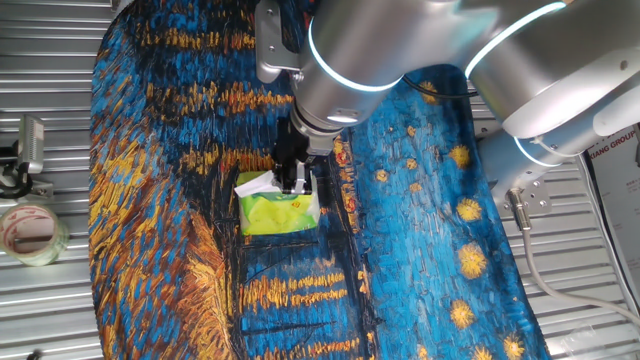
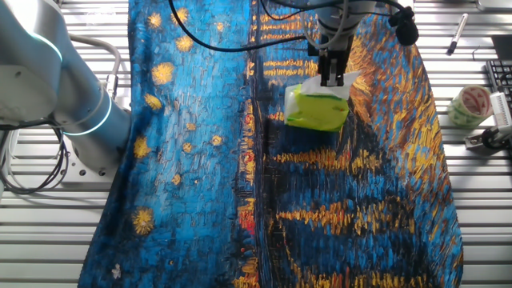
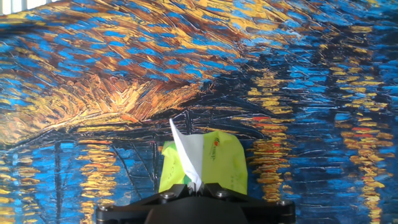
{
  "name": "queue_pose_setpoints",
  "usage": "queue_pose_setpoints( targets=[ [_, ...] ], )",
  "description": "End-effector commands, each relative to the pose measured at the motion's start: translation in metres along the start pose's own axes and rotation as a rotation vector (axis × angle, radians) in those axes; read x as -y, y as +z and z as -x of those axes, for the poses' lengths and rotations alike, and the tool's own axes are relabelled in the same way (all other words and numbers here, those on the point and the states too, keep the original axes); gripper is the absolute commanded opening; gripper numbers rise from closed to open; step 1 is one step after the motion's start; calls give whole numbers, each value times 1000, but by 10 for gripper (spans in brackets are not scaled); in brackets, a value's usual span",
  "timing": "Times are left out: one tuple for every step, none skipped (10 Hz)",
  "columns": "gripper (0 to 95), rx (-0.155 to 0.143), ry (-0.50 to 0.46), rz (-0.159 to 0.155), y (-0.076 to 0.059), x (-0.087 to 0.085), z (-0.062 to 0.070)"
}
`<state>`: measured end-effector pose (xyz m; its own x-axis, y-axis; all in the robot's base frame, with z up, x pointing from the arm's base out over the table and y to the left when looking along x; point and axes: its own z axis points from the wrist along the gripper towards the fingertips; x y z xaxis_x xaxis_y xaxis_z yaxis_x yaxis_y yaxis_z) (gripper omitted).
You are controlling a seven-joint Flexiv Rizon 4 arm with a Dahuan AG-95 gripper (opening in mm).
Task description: Pull out a napkin
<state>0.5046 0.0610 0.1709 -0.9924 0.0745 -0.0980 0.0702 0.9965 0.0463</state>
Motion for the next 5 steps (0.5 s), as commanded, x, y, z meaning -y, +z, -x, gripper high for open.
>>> queue_pose_setpoints(
  targets=[
    [0, -2, 1, -1, -1, -1, 0],
    [0, -1, 2, 0, -2, -1, 0],
    [0, 0, 2, -1, -2, -1, 0],
    [0, 0, 1, -1, -3, -2, 0],
    [0, -3, 2, -2, -3, -2, 0]
  ],
)
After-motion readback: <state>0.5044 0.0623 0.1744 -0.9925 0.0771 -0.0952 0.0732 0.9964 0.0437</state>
